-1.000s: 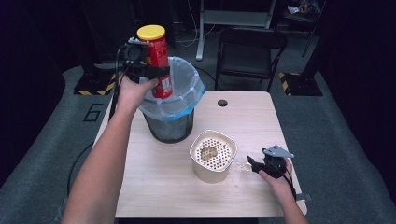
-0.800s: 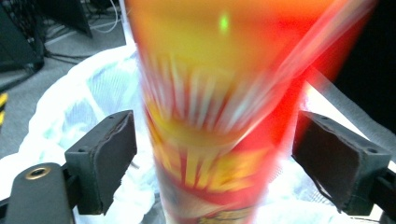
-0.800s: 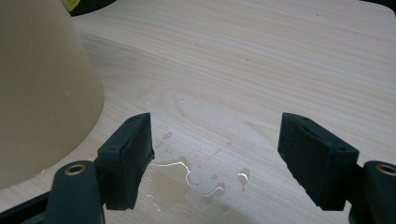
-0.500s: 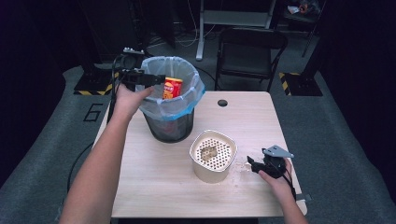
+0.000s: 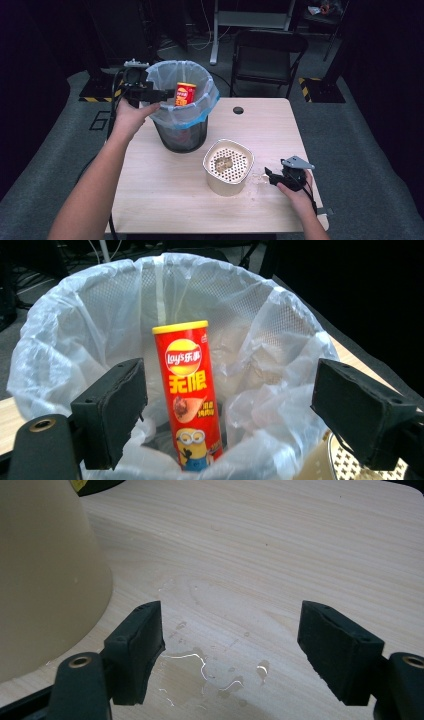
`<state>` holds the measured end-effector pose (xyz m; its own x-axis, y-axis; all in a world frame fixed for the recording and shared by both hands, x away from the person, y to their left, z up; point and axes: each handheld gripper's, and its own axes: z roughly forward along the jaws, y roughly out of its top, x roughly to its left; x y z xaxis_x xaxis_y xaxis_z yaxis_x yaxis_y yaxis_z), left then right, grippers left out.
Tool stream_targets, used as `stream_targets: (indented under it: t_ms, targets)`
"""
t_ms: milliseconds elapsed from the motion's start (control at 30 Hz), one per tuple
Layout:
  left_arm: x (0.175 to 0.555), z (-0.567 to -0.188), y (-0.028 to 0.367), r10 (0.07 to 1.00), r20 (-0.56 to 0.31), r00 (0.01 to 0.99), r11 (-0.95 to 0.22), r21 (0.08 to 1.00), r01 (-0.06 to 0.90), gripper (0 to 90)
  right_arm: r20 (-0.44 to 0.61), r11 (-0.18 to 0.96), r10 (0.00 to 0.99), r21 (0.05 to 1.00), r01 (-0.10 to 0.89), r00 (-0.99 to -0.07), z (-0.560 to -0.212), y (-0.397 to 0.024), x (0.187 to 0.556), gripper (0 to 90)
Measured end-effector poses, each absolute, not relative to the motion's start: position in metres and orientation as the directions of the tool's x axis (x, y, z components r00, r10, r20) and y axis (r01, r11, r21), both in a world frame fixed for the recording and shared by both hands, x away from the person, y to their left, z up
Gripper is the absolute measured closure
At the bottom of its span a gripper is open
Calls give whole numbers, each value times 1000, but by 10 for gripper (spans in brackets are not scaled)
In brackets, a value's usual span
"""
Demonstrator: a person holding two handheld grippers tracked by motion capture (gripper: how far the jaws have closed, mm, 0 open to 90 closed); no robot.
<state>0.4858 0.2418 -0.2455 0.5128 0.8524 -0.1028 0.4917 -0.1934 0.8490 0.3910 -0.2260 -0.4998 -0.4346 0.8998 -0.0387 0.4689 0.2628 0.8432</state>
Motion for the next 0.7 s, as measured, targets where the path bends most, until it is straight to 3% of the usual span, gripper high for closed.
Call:
stream_targets:
  t_ms: [700]
  targets:
    - [453,-266,271,816,-153,557,-168,859,483,151,-47,269,901,842,468,-432,-501,-225,391,257]
